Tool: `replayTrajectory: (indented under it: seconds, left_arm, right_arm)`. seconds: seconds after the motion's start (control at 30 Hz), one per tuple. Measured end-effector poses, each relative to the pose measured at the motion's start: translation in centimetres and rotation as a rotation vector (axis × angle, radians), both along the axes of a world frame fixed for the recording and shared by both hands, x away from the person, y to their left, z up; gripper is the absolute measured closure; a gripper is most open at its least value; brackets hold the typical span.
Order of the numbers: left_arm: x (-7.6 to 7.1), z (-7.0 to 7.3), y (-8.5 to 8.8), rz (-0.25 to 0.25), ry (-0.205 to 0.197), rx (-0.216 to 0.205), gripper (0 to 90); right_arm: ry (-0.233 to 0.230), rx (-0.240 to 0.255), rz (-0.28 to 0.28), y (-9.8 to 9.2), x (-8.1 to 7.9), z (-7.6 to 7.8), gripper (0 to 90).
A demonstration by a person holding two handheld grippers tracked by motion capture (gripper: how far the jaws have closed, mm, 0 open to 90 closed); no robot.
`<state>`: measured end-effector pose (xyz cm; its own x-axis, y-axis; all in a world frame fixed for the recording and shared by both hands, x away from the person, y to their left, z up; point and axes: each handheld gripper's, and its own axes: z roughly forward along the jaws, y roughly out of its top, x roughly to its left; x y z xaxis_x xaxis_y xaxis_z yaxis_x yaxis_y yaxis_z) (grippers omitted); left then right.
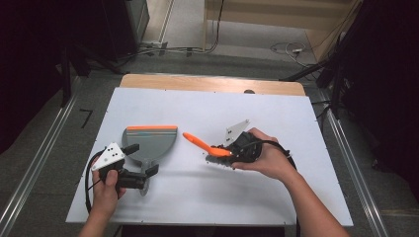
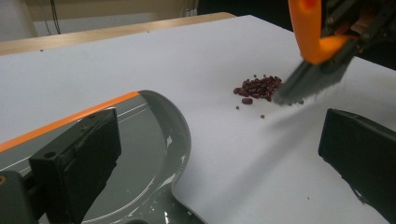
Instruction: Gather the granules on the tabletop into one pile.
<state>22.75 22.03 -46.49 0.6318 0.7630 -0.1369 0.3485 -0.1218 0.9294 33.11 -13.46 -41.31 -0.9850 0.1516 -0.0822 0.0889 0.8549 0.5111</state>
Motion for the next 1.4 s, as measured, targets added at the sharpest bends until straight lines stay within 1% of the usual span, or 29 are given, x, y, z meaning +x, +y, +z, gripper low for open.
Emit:
replayTrajectory:
  seconds: [0.03, 0.07, 0.1, 0.13, 0.17, 0.2, 0.23, 0.27, 0.3, 0.33, 0.47, 0.57, 0.6, 0.67, 0.7, 0.73, 0.77, 0.8, 0.9, 0.97, 1.03, 1.13, 1.17, 1.23, 1.27, 1.3, 1.33, 1.37, 1.4]
  left_arm:
    - [0.0, 0.0, 0.0, 0.0, 0.0, 0.0, 0.0]
    - [0.0, 0.0, -0.1, 0.0, 0.0, 0.002, 0.0]
    - [0.0, 0.0, -0.1, -0.002, -0.001, 0.0, 0.0]
    - [0.0, 0.0, -0.1, -0.004, -0.002, 0.0, 0.0]
    - [0.0, 0.0, -0.2, -0.004, -0.002, 0.002, 0.0]
    - [0.0, 0.1, -0.2, -0.004, -0.001, 0.004, 0.0]
    - [0.0, 0.0, -0.2, -0.005, -0.002, 0.003, 0.0]
    - [0.0, 0.0, -0.1, -0.003, -0.002, 0.001, 0.0]
    - [0.0, 0.0, -0.1, -0.002, -0.001, 0.0, 0.0]
    - [0.0, 0.0, -0.1, -0.001, 0.0, 0.001, 0.0]
    - [0.0, 0.0, -0.1, 0.002, 0.002, 0.001, 0.0]
    - [0.1, 0.0, -0.1, 0.0, 0.001, 0.001, 0.0]
    - [0.1, 0.0, -0.1, 0.001, 0.001, 0.001, 0.0]
    - [0.1, 0.0, -0.1, -0.002, -0.001, 0.002, 0.0]
    - [0.1, 0.0, -0.2, -0.004, -0.002, 0.001, 0.0]
    - [0.0, 0.0, -0.2, -0.004, -0.002, 0.004, 0.0]
    - [0.0, 0.0, -0.1, -0.003, -0.002, 0.004, 0.0]
    - [0.0, 0.0, -0.1, -0.002, -0.002, 0.002, 0.0]
    - [0.0, 0.0, 0.0, 0.0, 0.0, 0.002, 0.0]
    - [0.1, 0.0, 0.0, 0.0, 0.0, 0.0, 0.0]
    - [0.1, -0.1, -0.1, -0.001, 0.002, 0.002, 0.0]
    - [0.1, -0.1, -0.2, -0.005, 0.003, 0.008, 0.0]
    - [0.1, -0.1, -0.3, -0.007, 0.002, 0.009, 0.0]
    - [0.2, -0.1, -0.4, -0.008, 0.001, 0.008, 0.0]
    - [0.1, 0.0, -0.4, -0.01, 0.001, 0.01, 0.0]
    - [0.1, 0.0, -0.4, -0.011, 0.0, 0.011, 0.0]
    - [0.1, 0.0, -0.4, -0.01, 0.0, 0.011, 0.0]
    - [0.1, -0.1, -0.4, -0.011, 0.0, 0.009, 0.0]
    - [0.1, -0.1, -0.4, -0.012, 0.0, 0.008, 0.0]
  right_arm:
    - [0.024, -0.004, 0.02, 0.2, -0.2, -0.5, 68.7]
    - [0.053, -0.008, 0.028, 0.3, -0.3, -0.9, 68.7]
    - [0.084, -0.021, 0.041, 0.5, -0.2, -1.5, 68.7]
    - [0.113, -0.045, 0.049, 0.6, -0.2, -2.0, 68.7]
    - [0.112, -0.055, 0.064, 0.7, 0.0, -2.5, 68.7]
    - [0.122, -0.059, 0.068, 0.6, 0.2, -2.9, 68.7]
    - [0.123, -0.033, 0.067, 0.4, 0.6, -3.1, 68.8]
    - [0.108, -0.03, 0.054, 0.2, 1.0, -3.1, 68.9]
    - [0.108, -0.025, 0.055, 0.0, 1.4, -3.2, 68.9]
    - [0.098, -0.013, 0.051, -0.1, 1.8, -3.3, 68.9]
    - [0.091, 0.017, 0.047, -0.3, 2.7, -3.5, 68.8]
    - [0.064, 0.017, 0.031, -0.3, 3.2, -3.5, 68.9]
    - [0.037, 0.022, 0.033, -0.3, 3.4, -3.5, 68.9]
    - [0.006, 0.003, -0.006, -0.1, 3.6, -3.2, 68.9]
    - [-0.012, 0.003, 0.007, 0.0, 3.8, -3.2, 68.9]
    - [-0.013, 0.004, 0.006, 0.0, 3.9, -3.2, 68.9]
    - [-0.009, 0.008, 0.018, 0.0, 3.9, -3.1, 68.9]
    - [-0.002, 0.022, 0.027, 0.0, 3.9, -3.1, 68.8]
    - [0.003, 0.034, 0.024, -0.1, 3.8, -2.6, 68.8]
    - [0.003, 0.047, 0.002, -0.2, 3.5, -2.1, 68.8]
    - [0.017, 0.071, -0.024, 0.0, 3.2, -1.4, 68.8]
    - [0.051, 0.101, -0.052, 1.3, 2.6, -0.7, 68.8]
    - [0.078, 0.107, -0.092, 2.1, 2.3, -0.7, 68.8]
    - [0.172, 0.13, -0.19, 3.7, 1.9, -0.9, 68.8]
    - [0.2, 0.141, -0.221, 4.4, 1.8, -1.1, 68.7]
    - [0.239, 0.142, -0.27, 5.5, 1.7, -1.6, 68.8]
    - [0.255, 0.133, -0.308, 6.2, 1.7, -2.1, 68.7]
    - [0.269, 0.121, -0.334, 6.8, 2.0, -2.6, 68.7]
    - [0.294, 0.106, -0.367, 7.1, 2.4, -3.2, 68.8]
